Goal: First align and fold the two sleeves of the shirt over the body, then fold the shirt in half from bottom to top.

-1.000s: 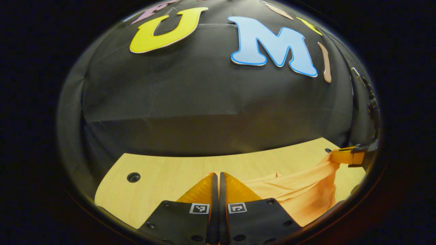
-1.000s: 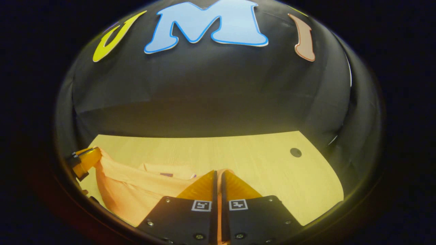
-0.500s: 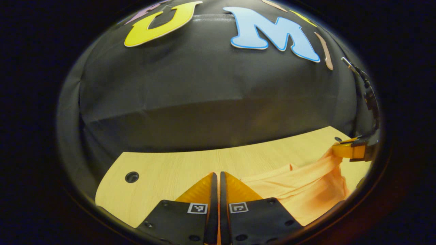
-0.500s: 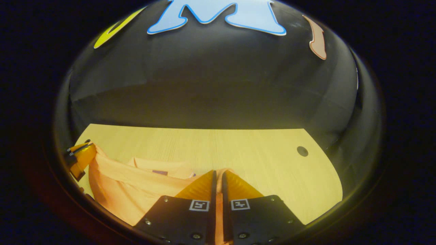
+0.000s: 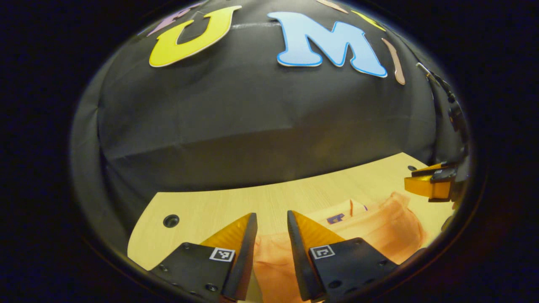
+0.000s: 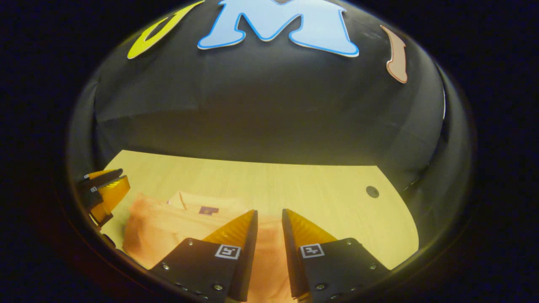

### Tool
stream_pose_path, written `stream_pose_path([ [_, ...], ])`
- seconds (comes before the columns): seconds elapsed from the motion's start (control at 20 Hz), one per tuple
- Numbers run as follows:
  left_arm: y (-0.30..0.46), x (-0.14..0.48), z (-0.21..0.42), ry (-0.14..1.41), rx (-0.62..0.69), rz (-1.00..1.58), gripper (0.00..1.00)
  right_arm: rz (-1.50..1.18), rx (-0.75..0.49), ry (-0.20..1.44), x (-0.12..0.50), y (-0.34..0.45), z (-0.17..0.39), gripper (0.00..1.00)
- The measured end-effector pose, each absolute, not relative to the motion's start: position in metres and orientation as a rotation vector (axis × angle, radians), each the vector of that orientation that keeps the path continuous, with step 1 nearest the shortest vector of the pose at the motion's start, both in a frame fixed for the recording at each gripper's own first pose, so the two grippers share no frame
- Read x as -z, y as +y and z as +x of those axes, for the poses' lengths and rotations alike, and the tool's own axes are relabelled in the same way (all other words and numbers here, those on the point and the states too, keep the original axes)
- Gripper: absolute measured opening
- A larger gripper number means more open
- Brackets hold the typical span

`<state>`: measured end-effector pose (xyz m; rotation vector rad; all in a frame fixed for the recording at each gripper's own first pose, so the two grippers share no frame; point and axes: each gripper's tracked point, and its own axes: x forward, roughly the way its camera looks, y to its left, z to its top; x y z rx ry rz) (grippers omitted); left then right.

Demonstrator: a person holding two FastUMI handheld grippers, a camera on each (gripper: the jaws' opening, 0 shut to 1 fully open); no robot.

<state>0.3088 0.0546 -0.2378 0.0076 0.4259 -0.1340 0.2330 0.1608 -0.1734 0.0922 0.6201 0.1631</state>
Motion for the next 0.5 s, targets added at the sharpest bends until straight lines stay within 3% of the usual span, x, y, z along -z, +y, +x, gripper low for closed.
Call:
stream_pose_path([
  [0.05, 0.055, 0.228, 0.302, 0.413, 0.129, 0.014, 0.49, 0.100, -0.178, 0.605, 0.165, 0.160, 0.228, 0.41],
  [0.1, 0.054, 0.222, 0.295, 0.402, 0.125, 0.014, 0.55, 0.102, -0.186, 0.588, 0.157, 0.157, 0.222, 0.59],
  [0.35, 0.043, 0.181, 0.251, 0.338, 0.116, 0.002, 0.70, 0.114, -0.204, 0.482, 0.112, 0.136, 0.183, 0.62],
  [0.4, 0.039, 0.174, 0.241, 0.323, 0.113, 0.000, 0.72, 0.118, -0.208, 0.467, 0.105, 0.131, 0.174, 0.75],
  [0.5, 0.032, 0.156, 0.223, 0.294, 0.114, -0.012, 0.73, 0.115, -0.212, 0.431, 0.089, 0.120, 0.155, 0.77],
])
